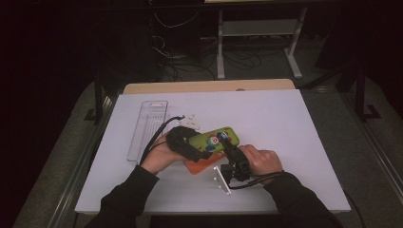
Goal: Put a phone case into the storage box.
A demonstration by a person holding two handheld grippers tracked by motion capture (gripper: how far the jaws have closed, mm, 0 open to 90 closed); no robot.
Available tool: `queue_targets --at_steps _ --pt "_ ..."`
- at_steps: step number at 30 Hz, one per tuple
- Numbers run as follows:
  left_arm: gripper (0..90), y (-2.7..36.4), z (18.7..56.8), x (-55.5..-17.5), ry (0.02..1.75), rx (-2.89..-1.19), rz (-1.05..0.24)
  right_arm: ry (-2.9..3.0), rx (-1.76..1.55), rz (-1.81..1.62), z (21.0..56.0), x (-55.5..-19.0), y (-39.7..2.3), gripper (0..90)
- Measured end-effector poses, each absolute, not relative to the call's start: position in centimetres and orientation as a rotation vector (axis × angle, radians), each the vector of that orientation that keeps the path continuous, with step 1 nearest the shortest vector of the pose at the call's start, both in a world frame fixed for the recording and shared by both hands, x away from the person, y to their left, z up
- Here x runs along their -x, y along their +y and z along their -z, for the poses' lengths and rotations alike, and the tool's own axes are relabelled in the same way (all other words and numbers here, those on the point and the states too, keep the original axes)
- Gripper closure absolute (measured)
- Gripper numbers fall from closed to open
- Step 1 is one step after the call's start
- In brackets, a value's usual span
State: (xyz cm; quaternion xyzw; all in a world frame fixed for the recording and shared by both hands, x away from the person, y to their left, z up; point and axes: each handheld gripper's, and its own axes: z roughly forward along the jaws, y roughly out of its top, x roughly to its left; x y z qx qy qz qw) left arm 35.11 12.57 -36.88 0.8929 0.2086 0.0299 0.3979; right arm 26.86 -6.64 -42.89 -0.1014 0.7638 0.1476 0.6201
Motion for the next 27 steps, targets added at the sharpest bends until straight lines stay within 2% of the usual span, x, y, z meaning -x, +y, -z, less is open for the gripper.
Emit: queue_targets --at_steps 3,8,27 --pt "12.3 12.7 36.8 -35.1 0.517 -2.242 -0.099 1.746 0.226 -0.358 42.9 -26.8 -6.7 75.5" --pt "0.6 13.0 36.7 -35.2 0.512 -2.236 -0.104 1.746 0.226 -0.347 42.8 -26.8 -6.8 75.6" --pt "0.0 14.5 36.2 -35.5 0.524 -2.188 -0.145 1.929 -0.102 -0.535 41.3 -28.5 -8.8 75.6"
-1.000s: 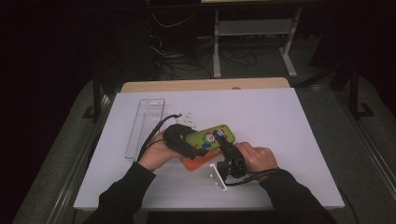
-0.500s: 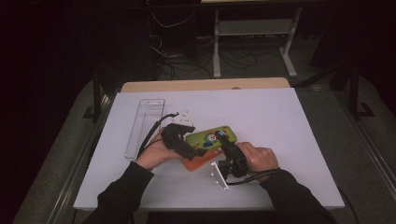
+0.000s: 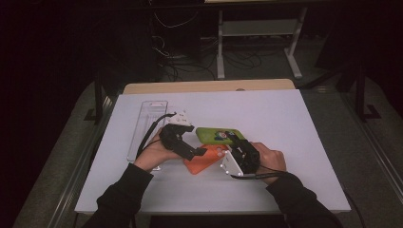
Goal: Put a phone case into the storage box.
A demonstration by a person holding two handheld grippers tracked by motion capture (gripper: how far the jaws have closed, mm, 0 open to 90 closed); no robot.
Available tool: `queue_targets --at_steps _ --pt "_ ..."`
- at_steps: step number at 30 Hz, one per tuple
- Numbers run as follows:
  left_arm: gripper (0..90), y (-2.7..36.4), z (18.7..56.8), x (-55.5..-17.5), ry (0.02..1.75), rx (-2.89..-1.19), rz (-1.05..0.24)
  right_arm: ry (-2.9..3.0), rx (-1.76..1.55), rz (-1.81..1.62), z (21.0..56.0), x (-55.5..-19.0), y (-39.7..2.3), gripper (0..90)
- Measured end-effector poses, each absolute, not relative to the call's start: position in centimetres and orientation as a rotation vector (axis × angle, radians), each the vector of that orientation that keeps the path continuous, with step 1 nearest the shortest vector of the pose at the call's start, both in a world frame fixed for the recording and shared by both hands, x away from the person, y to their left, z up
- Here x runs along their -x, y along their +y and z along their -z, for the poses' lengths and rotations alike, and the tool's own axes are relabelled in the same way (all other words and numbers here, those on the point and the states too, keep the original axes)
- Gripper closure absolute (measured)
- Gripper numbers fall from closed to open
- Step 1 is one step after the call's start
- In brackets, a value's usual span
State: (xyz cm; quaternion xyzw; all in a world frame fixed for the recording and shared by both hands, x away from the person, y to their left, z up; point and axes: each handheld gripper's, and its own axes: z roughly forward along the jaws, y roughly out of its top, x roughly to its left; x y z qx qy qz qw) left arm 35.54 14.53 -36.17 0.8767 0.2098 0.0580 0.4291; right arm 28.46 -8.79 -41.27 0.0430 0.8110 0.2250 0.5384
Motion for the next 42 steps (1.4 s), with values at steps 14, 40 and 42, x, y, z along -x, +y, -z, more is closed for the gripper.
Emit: queue_targets --at_steps 14,40,42 --pt "0.0 14.8 36.3 -35.6 0.534 -2.197 -0.153 2.089 -0.462 -0.803 39.9 -30.0 -10.5 75.6" --pt "0.0 14.8 36.1 -35.6 0.597 -2.141 -0.175 2.187 -1.135 -1.416 39.5 -32.6 -14.1 75.6" --pt "0.0 14.8 36.1 -35.7 0.602 -2.127 -0.181 2.185 -1.164 -1.431 39.6 -32.6 -14.2 75.6"
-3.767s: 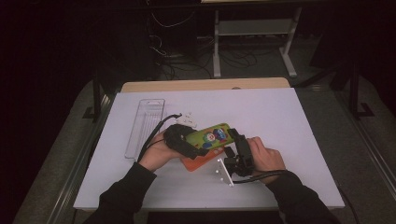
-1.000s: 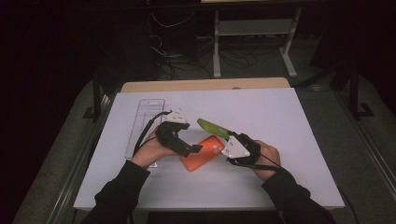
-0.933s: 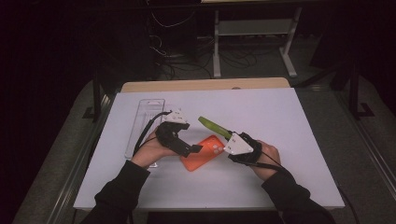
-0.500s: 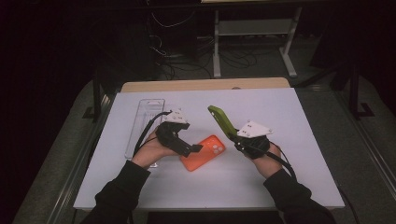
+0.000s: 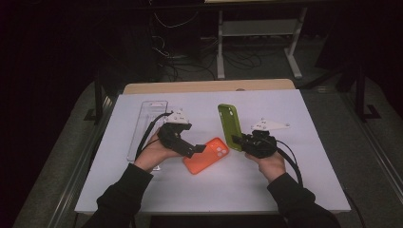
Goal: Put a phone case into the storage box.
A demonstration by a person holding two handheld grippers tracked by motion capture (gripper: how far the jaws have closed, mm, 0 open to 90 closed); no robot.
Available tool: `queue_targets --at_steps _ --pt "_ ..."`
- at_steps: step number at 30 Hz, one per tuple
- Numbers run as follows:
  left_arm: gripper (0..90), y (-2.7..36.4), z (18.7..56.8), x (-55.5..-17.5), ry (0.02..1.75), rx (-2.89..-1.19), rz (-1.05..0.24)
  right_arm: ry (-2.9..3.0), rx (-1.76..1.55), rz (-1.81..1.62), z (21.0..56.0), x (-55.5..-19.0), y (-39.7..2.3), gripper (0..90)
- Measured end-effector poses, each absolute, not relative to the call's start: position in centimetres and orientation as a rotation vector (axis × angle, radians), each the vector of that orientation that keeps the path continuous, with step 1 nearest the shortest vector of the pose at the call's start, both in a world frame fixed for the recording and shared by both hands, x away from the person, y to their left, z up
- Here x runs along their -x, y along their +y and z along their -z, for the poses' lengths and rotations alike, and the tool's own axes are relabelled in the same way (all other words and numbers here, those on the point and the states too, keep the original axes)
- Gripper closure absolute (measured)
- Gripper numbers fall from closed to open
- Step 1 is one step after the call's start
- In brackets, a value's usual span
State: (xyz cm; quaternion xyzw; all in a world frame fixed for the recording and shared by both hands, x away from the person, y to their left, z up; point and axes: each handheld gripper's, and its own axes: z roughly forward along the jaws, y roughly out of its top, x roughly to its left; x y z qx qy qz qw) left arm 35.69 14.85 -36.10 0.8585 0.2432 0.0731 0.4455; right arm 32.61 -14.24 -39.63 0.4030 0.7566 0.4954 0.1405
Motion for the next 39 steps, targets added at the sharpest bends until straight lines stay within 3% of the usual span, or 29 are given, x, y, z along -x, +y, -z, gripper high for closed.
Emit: queue_targets --at_steps 10,39 --pt "0.0 14.1 35.5 -35.7 0.684 -2.0 -0.176 2.189 -1.141 -1.417 39.7 -32.2 -13.3 75.5" --pt "0.0 12.6 36.5 -36.0 0.731 -1.911 -0.152 2.253 -1.047 -1.485 39.6 -30.5 -9.5 75.6"
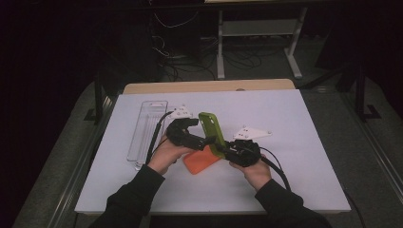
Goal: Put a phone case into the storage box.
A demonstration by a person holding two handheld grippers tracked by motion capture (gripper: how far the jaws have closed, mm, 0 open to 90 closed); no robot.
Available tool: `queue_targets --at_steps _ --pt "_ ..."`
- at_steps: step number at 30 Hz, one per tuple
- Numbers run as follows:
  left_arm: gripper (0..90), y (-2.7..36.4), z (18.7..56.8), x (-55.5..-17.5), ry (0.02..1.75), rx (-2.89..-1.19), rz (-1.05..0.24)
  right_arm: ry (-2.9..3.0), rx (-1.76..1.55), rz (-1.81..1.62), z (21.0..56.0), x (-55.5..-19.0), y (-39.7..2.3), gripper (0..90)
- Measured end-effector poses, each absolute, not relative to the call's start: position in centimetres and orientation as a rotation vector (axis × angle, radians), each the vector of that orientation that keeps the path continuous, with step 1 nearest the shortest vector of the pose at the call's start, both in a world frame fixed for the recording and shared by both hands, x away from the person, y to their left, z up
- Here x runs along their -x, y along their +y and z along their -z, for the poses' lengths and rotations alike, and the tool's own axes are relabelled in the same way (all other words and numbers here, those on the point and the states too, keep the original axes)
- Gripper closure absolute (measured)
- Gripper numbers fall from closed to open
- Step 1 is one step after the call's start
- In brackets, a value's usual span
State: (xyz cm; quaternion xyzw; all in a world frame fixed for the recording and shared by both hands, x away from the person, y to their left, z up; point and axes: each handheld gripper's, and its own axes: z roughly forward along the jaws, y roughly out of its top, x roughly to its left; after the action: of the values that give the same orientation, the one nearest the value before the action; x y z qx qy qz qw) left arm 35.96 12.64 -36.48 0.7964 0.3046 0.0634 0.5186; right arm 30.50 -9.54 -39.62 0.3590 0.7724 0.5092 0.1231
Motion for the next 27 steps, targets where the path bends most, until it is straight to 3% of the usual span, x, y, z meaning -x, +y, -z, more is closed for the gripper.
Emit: queue_targets --at_steps 22,27 --pt "0.0 12.5 36.6 -36.1 0.72 -1.871 -0.115 2.293 -0.99 -1.48 40.1 -30.0 -8.0 75.5" --pt "6.6 12.7 36.5 -36.1 0.72 -1.84 -0.116 2.309 -0.983 -1.446 40.4 -30.0 -7.8 75.5"
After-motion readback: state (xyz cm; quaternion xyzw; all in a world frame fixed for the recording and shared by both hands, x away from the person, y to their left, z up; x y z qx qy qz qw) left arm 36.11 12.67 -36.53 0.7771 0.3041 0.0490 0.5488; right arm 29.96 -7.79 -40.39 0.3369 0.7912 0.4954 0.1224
